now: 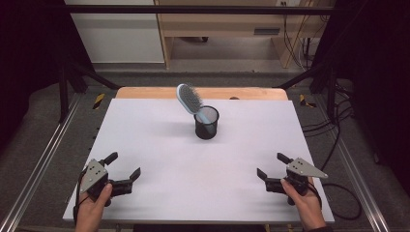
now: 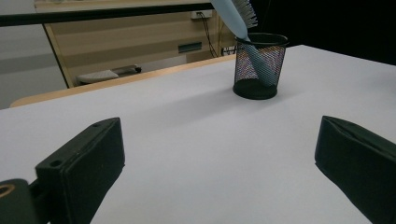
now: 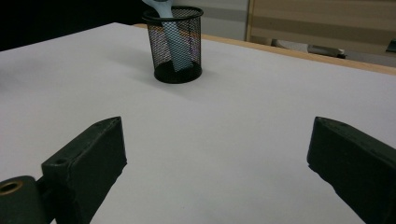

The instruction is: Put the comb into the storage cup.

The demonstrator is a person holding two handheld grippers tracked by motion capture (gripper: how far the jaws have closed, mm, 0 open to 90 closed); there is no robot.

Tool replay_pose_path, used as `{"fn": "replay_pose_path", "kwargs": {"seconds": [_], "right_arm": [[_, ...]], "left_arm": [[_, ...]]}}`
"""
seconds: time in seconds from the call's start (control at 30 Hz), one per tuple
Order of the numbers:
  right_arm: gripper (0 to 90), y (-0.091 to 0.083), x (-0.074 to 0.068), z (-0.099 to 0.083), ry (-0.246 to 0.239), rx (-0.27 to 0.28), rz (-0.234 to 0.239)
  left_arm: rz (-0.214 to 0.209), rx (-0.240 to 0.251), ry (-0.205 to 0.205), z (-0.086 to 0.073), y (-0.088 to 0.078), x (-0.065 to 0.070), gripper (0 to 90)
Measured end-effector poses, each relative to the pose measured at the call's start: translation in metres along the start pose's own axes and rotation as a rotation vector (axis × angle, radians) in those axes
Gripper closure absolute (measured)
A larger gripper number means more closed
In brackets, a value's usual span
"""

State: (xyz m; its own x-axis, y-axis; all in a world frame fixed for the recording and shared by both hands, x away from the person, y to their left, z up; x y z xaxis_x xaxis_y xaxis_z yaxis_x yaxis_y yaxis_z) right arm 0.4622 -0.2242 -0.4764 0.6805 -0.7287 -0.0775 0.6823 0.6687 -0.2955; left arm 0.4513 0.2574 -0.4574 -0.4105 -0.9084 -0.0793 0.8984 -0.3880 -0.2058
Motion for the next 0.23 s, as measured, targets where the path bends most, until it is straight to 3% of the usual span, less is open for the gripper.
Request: {"fn": "replay_pose_path", "kwargs": {"seconds": [0.17,0.23], "right_arm": [[4.7,0.000,0.001,-0.001,0.005,0.002,-0.007],[4.6,0.000,0.001,-0.001,0.004,0.003,-0.011]], "left_arm": [[0.031,-0.005,0.003,-0.004,0.002,0.009,2.4],[0.034,-0.012,0.039,-0.005,0.003,0.012,2.5]]}}
Point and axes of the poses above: each handheld gripper's, and its own axes: y roughly forward along the jaws, z roughly out of its top, x roughly to its right, the point moved 6 cm from there along y, roughly forward along the jaws, and after that the axes turned 9 degrees about z, right-handed, at the moved point
